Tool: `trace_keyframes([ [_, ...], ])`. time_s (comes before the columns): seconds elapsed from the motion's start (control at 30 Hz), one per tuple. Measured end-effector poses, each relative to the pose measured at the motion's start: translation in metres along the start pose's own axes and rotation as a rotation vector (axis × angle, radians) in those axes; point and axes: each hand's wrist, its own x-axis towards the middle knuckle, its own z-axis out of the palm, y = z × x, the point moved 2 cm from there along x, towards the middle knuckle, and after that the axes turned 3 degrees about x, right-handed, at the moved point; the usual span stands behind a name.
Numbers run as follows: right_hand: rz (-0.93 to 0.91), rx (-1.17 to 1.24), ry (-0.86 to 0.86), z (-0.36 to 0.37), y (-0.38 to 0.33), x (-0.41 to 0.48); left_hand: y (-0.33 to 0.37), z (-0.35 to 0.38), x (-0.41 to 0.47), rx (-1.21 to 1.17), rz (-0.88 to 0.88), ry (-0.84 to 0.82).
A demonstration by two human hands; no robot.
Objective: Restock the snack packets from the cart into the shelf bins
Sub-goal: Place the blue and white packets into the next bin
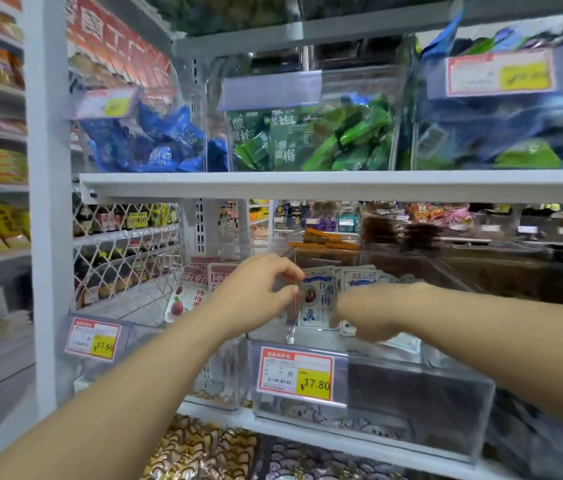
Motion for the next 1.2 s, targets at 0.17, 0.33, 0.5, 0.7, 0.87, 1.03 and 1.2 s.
trace_keyframes([
  [0.17,0.015,0.270,0.393,-0.034,-0.018,-0.048,0.014,-0.016,-0.034,0.032,-0.012,0.105],
  [0.33,-0.107,0.620,0.799,-0.039,-0.066,-0.083,0.028,-0.033,-0.097,-0.005,-0.075,0.185],
  [0.5,-0.291,0.869,0.824,-0.015,-0.137,-0.107,0.027,-0.035,-0.164,-0.044,-0.147,0.146],
  [0.7,-0.477,0.947,0.605,0.046,-0.228,-0.093,0.008,-0.021,-0.262,0.049,-0.371,-0.030],
  [0.87,-0.580,0.854,0.389,0.091,-0.288,-0.060,-0.021,-0.011,-0.326,0.164,-0.531,-0.163],
  [1.03,-0.669,0.712,0.148,0.119,-0.325,-0.036,-0.077,-0.004,-0.373,0.373,-0.623,-0.355],
  [1.2,-0.691,0.580,0.013,0.132,-0.350,-0.009,-0.134,-0.003,-0.407,0.433,-0.765,-0.554],
])
